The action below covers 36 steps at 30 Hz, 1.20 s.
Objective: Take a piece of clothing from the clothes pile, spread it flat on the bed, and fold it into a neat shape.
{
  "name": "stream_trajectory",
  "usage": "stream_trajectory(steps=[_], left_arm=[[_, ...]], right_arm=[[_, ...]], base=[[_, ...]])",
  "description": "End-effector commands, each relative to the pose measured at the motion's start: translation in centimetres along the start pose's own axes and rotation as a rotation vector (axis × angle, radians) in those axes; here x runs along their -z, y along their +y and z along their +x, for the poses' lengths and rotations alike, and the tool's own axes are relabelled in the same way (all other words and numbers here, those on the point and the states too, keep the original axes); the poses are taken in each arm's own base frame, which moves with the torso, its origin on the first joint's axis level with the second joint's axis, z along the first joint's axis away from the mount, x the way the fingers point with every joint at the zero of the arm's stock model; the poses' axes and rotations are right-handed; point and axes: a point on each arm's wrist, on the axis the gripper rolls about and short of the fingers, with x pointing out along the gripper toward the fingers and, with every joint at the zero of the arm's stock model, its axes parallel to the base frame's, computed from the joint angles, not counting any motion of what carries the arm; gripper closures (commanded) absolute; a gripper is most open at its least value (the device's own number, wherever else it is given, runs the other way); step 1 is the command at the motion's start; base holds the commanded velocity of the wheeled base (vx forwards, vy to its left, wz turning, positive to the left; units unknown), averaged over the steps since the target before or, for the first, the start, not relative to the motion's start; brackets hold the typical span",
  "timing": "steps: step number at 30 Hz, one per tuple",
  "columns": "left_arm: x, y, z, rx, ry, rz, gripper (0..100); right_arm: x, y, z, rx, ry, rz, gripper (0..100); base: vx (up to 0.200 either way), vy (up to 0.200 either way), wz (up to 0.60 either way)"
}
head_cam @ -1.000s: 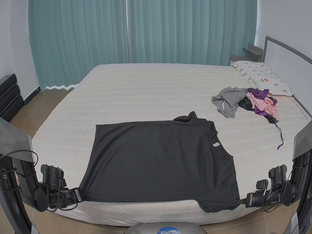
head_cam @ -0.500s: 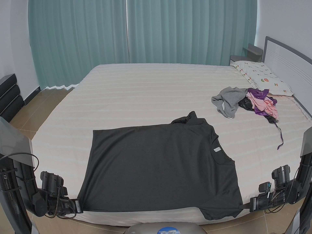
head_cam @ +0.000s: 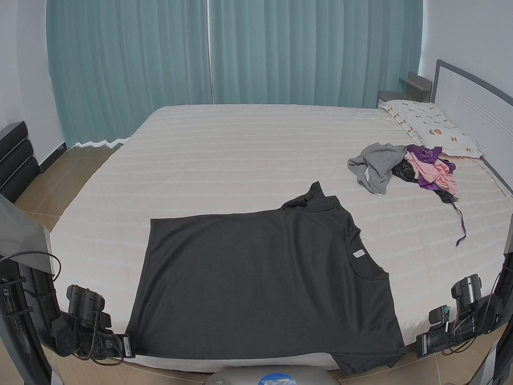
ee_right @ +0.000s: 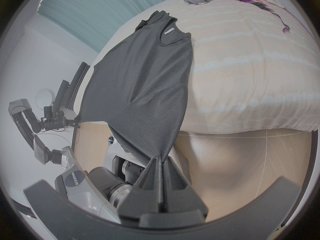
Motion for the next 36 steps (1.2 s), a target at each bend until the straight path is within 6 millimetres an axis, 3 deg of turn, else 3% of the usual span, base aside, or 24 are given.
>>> stream_trajectory(steps=[1, 16, 21, 25, 27, 32, 36], left_arm=[[0.4, 0.0, -0.4, -0.003, 0.009, 0.001, 100], [1.2, 0.1, -1.5, -0.016, 0.072, 0.07, 100], [0.5, -0.1, -1.5, -0.008, 0.027, 0.064, 100], [-1.6, -0.6, -1.9, 0.024, -0.125, -0.007, 100], [-3.6, -1.5, -2.6, 0.057, -0.245, -0.098, 100], [-6.2, -2.3, -2.8, 0.096, -0.349, -0.165, 100], [-7.8, -2.7, -2.7, 0.118, -0.387, -0.226, 100]], right_arm=[[0.3, 0.4, -0.8, -0.002, -0.015, -0.023, 100], [0.9, 1.0, -1.6, 0.004, 0.007, -0.071, 100], [0.2, 1.1, -1.9, -0.001, -0.054, -0.089, 100], [-1.0, 1.2, -2.2, -0.007, -0.133, -0.114, 100], [-2.7, 1.1, -2.2, -0.01, -0.193, -0.09, 100], [-6.0, 1.4, -2.1, -0.037, -0.284, 0.009, 100], [-7.5, 1.5, -2.0, -0.044, -0.321, 0.021, 100]], base=[[0.0, 0.0, 0.0], [0.0, 0.0, 0.0], [0.0, 0.0, 0.0], [0.0, 0.0, 0.0], [0.0, 0.0, 0.0], [0.0, 0.0, 0.0], [0.0, 0.0, 0.0]])
